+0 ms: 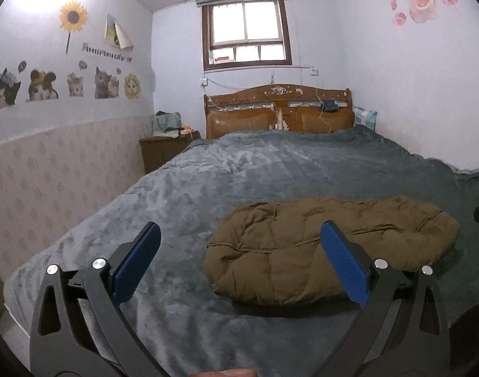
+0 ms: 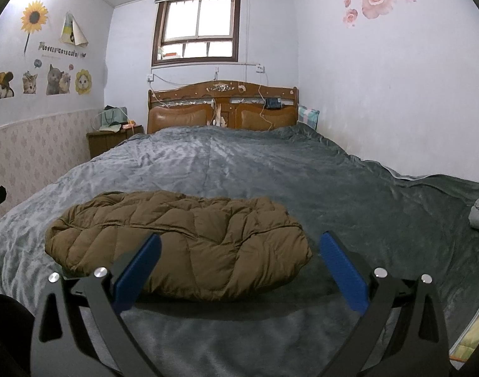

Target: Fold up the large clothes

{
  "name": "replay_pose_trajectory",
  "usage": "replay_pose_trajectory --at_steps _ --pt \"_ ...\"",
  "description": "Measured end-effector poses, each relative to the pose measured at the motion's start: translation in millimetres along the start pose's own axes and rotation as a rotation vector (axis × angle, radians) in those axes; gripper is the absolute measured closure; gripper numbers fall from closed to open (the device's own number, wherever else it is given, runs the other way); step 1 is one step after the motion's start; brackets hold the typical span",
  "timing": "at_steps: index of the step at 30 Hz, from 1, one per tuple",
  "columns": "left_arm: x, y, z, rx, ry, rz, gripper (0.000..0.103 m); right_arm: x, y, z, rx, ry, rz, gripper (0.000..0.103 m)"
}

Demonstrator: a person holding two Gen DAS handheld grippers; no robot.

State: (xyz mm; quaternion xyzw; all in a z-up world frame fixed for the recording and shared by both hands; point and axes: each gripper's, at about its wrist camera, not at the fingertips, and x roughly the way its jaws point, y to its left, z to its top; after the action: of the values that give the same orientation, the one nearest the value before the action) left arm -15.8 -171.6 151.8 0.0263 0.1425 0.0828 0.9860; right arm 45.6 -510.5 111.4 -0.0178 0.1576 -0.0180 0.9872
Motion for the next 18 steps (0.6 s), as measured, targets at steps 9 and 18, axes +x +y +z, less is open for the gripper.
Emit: replay_pose_trajectory --at_steps 9,18 --pt "3 -3 0 0.016 0.013 0.020 0.003 1 0 0 -0.001 0.000 -0.001 0.002" --pt "10 -8 0 0.033 0.041 -0.014 0.003 1 0 0 -0.002 0.002 0.000 0.002"
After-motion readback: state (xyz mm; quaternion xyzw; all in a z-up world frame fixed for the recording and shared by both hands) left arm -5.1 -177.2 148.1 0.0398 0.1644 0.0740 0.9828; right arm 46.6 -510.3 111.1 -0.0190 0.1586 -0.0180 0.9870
